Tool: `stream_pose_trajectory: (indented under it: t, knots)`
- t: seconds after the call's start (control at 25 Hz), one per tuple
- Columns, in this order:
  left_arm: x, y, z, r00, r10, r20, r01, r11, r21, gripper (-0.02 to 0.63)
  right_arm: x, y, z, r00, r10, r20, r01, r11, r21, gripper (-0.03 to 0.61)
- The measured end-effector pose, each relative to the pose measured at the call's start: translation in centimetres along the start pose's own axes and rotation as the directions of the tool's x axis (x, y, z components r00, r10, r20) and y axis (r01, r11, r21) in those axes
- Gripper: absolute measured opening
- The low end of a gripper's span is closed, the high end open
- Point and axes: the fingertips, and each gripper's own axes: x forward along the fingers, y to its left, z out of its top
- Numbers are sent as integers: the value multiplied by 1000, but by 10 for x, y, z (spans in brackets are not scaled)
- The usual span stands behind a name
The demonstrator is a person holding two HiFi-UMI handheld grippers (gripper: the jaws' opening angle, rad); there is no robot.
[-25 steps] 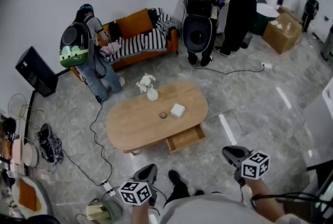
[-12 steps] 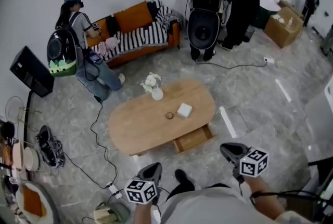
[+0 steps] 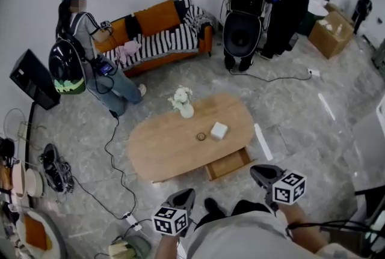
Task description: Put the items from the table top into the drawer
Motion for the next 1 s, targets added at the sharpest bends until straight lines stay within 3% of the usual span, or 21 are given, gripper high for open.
stream_pose_trajectory:
  t: [0.28,0.52,0.68,0.84,1.0]
  knots:
    - [7,-1,5,1000,17,9,-17,999,-34,2,17,-2,14,998,49,-35,-49,999,-16,41]
    - [25,14,13,992,108,69,-103,992,-70,2,38,-20,18,987,123,-99,-129,990,-61,41]
    - [34,9,17,978,171,118,-153,977,-149,2,45,-38,25,969,176,-172,-194,977,-93,41]
    - [48,18,31,967,212,137,-189,968,-163,2,69,-55,34,956,201,-214,-234,962,-143,41]
    - [62,10,28,955,265,134,-231,946,-225,2,89,-69,33,922,242,-303,-304,936,-176,41]
